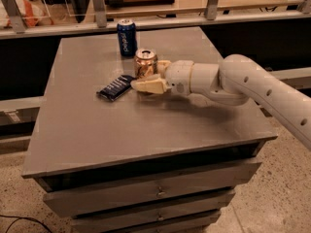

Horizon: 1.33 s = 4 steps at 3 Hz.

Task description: Move orange can near rxbar blueberry

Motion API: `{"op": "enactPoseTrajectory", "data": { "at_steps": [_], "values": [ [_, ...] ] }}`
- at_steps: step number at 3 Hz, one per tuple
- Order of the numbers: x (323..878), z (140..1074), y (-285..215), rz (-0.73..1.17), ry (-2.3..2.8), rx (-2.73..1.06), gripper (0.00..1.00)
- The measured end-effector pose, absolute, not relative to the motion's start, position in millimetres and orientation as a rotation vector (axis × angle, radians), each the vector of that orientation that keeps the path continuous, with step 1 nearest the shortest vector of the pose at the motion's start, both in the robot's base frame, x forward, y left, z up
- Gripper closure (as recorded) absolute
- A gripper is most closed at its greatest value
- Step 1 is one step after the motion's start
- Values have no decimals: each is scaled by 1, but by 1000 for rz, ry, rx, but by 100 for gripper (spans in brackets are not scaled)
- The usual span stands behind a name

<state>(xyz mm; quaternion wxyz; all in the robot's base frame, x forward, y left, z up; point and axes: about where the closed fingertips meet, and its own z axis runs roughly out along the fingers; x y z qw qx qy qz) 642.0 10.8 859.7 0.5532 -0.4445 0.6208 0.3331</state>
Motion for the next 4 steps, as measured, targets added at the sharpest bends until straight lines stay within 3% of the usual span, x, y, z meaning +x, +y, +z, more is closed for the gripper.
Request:
{"op": "enactPoseTrajectory", "data": {
  "at_steps": [1, 4],
  "values": [
    [642, 859, 4, 772, 1481, -1025, 0],
    [656, 866, -91, 562, 1590, -867, 0]
  ]
}}
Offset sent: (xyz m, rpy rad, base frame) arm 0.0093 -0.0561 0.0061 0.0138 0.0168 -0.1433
